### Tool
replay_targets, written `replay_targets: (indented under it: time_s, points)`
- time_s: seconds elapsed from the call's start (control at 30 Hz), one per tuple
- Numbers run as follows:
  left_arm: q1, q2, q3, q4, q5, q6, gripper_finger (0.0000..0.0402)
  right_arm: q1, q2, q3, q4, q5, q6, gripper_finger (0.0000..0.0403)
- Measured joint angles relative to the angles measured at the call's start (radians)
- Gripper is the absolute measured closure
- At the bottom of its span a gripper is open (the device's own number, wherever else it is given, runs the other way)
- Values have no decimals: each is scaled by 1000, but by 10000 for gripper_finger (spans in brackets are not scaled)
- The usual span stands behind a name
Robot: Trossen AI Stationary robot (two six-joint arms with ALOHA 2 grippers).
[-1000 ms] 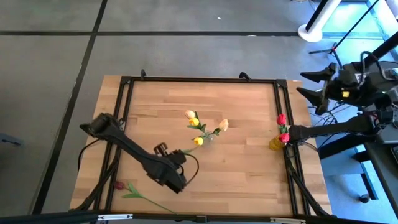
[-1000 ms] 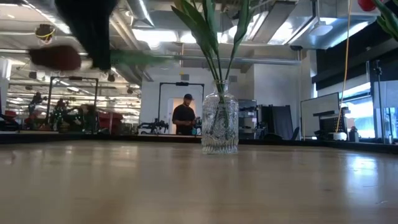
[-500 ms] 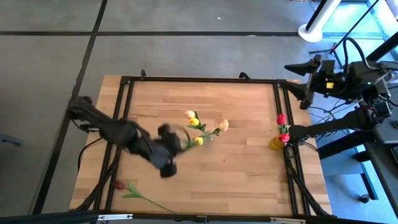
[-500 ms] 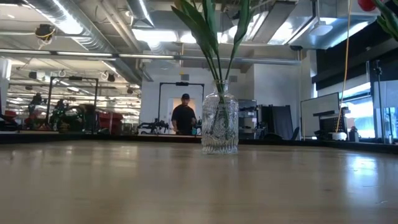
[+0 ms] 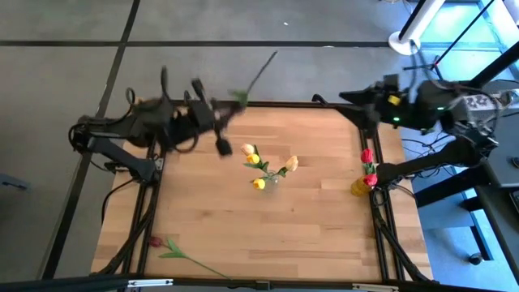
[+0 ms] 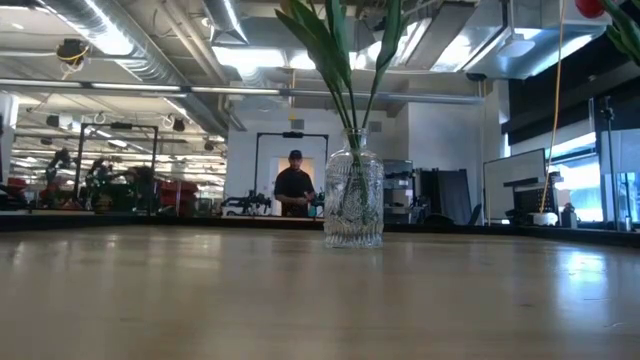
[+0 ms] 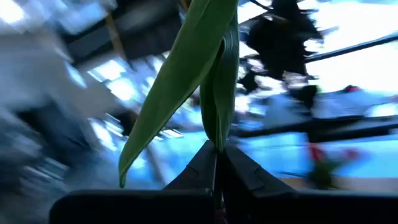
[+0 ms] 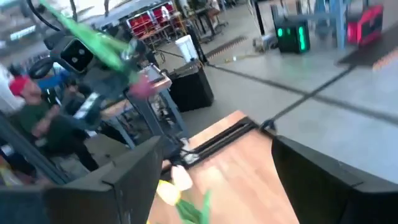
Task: Sort flowers into vase by color
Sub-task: Put the right dark red tulip into the yellow vase
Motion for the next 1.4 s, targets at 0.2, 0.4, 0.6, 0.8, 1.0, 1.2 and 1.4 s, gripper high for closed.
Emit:
replay_targets:
  time_s: [0.2, 0.4, 0.6, 0.8, 1.0, 1.2, 1.4]
  points:
    - [214, 6, 0, 172, 25, 298, 395, -36, 100, -1, 211, -53, 226, 104]
    - [349, 24, 0, 164, 209, 507, 395, -169, 217, -2, 434, -292, 402, 104]
    - [372, 72, 0, 162, 239, 870, 394, -265, 273, -1, 529, -507, 603, 104]
    - [365, 102, 0, 164, 239, 1068, 394, -322, 280, -1, 493, -574, 767, 104]
    - [369, 151, 0, 164, 274, 1178, 394, -327, 319, -1, 440, -685, 826, 110]
    - [372, 207, 0, 162, 339, 1237, 394, -328, 354, -2, 455, -683, 827, 174]
    - [355, 219, 0, 159, 371, 1277, 394, -328, 357, -1, 426, -687, 824, 271]
